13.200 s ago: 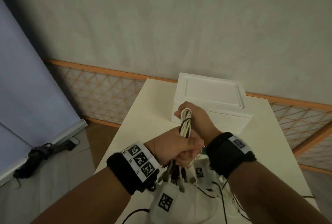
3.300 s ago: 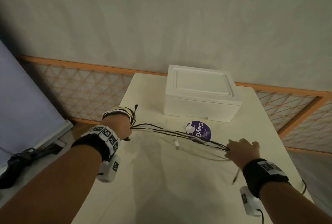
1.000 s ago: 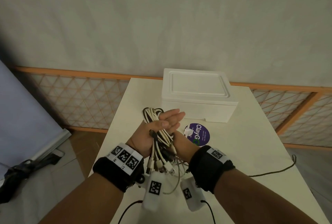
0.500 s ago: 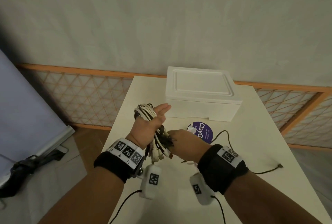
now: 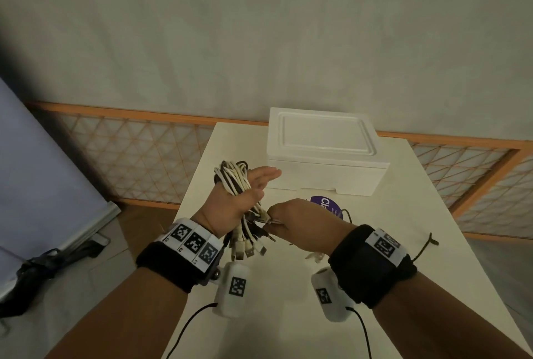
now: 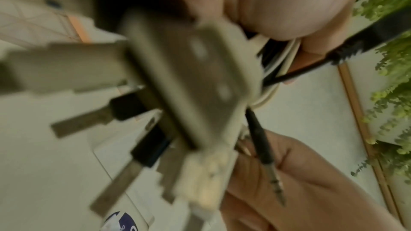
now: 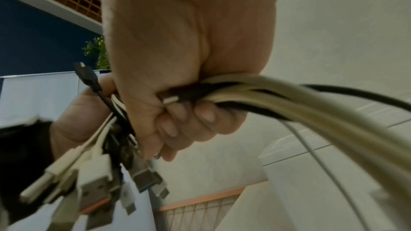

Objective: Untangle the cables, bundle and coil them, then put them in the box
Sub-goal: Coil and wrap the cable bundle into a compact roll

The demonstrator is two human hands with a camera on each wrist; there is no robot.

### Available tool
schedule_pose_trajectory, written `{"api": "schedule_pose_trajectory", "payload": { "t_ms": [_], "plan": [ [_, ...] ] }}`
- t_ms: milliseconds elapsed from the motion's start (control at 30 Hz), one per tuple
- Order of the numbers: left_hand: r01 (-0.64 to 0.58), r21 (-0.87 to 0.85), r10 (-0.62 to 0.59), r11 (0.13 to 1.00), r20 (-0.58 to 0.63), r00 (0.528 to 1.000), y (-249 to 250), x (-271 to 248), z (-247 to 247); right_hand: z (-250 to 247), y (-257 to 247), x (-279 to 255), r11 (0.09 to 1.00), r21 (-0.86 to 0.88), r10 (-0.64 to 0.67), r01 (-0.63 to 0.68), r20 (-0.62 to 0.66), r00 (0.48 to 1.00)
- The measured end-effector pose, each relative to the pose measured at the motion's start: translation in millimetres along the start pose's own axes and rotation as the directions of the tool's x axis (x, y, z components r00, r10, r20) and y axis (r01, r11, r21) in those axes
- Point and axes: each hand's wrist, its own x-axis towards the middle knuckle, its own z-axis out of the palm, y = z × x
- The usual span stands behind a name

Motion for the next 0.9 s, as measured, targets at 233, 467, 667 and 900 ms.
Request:
{"api": "schedule_pose_trajectory", "payload": {
  "t_ms": [233, 467, 667, 900],
  "plan": [
    [-0.052, 0.219, 0.063, 0.974, -0.043, 0.997, -6, -4, 7, 6, -10, 6, 0.996, 0.016, 0.091, -0.091, -0.015, 0.996],
    [0.145, 0.653, -0.09, 0.743, -0.117, 0.989, -16, 5, 3, -2, -15, 0, 0.981, -0.111, 0.172, -0.161, 0.093, 0.981],
    [0.385, 0.845, -0.254, 0.371, -0.307, 0.917, -27, 5, -8, 3, -7, -9, 0.988, -0.099, 0.133, -0.121, 0.12, 0.984],
    [0.279, 0.809, -0.395, 0.517, -0.064, 0.917, -32, -12, 3, -8, 11, -13, 0.974, 0.101, 0.178, -0.202, 0.21, 0.961]
  ]
}}
